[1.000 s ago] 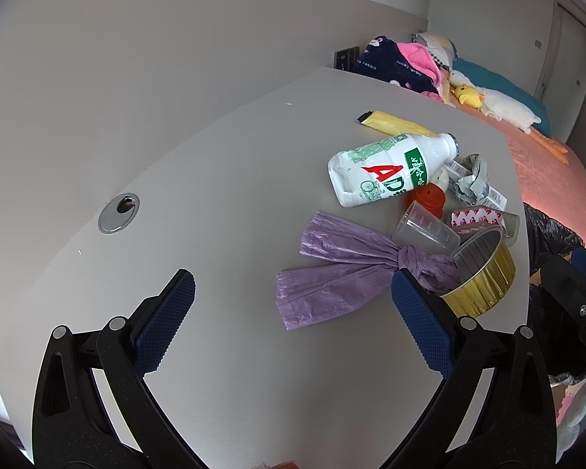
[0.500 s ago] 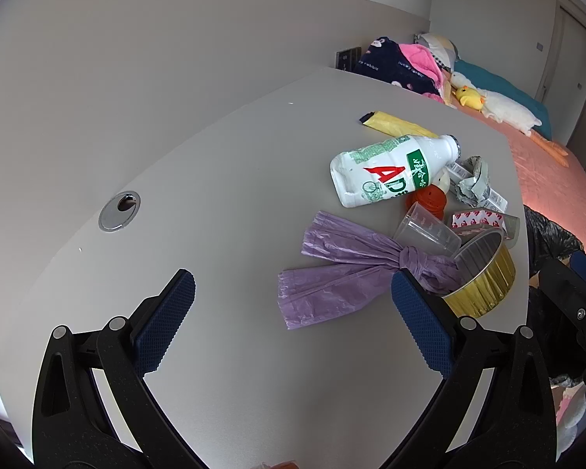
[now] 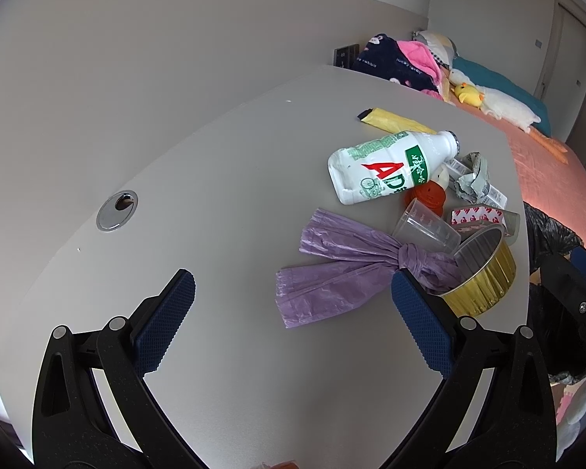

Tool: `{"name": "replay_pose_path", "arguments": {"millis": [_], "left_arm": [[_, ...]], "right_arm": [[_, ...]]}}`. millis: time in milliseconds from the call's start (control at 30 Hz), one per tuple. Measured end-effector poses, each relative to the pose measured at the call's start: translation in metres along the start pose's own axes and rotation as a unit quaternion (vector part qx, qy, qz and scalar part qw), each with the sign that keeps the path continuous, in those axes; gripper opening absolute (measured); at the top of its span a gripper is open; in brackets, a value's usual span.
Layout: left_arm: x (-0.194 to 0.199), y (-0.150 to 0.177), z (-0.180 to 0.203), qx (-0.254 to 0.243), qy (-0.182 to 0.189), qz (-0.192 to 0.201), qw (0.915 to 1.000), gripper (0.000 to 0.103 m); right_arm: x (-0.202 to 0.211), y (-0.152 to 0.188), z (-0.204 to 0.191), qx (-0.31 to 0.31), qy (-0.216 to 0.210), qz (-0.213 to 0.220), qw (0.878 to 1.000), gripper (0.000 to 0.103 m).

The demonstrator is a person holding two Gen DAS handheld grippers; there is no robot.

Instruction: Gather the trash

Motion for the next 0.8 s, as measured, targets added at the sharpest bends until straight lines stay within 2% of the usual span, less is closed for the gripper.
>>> {"name": "replay_pose_path", "arguments": {"millis": [600, 800], "left_arm": [[-0.007, 0.004, -0.004, 0.015, 0.016, -0.006, 0.9998, 0.097], [-0.012, 0.006, -0.011, 0.020, 0.013, -0.012, 0.9996, 0.097]], "right_arm": [[-0.010, 0.005, -0.001, -0.007, -0.002, -0.012, 1.000, 0.101], [-0.023, 0.007, -0.008, -0.023, -0.019, -0.022, 0.999, 0.101]]}}
Point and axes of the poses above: each gripper's, at about its wrist camera, not at the fingertips, and x roughly against the way its jaws point, z to its right, y to its underside, the point moved 10 cm from there along -x, roughly the way its jaws point, and after that the axes turned 10 degrees about -x, right-handed, at the moved point
